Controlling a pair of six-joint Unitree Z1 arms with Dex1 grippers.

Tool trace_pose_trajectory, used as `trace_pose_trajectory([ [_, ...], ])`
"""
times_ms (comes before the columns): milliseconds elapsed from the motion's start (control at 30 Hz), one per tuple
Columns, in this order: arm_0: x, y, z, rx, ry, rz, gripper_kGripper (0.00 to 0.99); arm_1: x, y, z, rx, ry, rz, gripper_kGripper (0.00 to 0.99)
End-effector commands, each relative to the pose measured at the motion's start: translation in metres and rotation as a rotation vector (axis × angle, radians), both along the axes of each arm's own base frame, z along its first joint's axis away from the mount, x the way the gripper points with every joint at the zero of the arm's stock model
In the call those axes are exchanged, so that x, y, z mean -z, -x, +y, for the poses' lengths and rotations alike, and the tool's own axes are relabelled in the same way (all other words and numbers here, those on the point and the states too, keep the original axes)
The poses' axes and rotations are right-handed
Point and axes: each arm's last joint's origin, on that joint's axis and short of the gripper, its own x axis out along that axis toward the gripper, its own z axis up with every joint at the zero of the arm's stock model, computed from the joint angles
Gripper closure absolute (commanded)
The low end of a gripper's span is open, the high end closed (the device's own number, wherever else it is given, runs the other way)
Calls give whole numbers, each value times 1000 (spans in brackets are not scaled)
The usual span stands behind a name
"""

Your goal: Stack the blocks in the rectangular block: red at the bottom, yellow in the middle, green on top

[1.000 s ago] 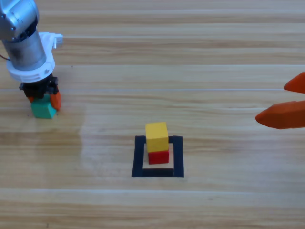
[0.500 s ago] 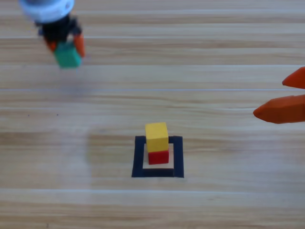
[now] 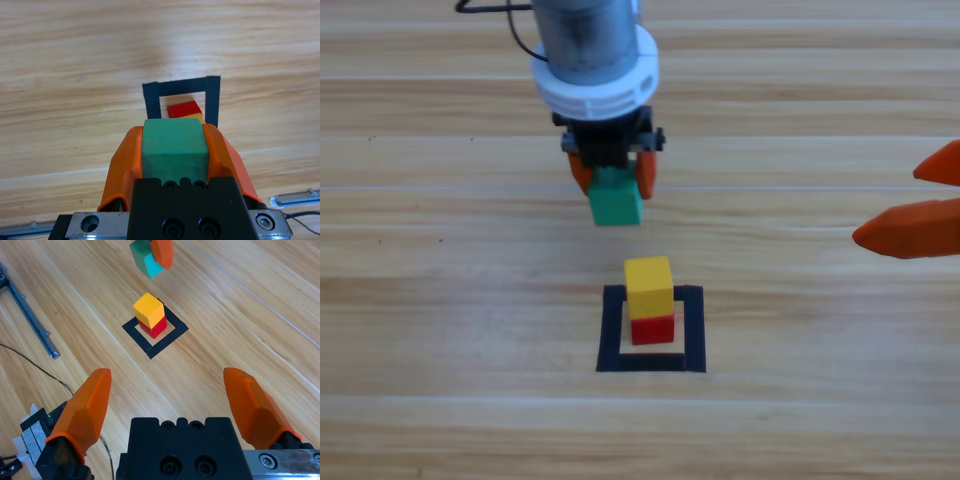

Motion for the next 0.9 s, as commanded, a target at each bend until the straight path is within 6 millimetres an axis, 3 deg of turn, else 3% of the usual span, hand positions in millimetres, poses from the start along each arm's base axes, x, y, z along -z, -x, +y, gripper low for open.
trace_pose_trajectory([
  [33, 30, 12, -21, 20, -72, 47, 990, 11, -9, 2, 20, 48, 30, 4],
  [533, 47, 18, -37, 12, -118, 41, 990, 14, -10, 3, 13, 56, 39, 4],
  [900, 47, 24, -49, 16, -98, 37, 990, 15, -11, 5, 3, 61, 41, 4],
])
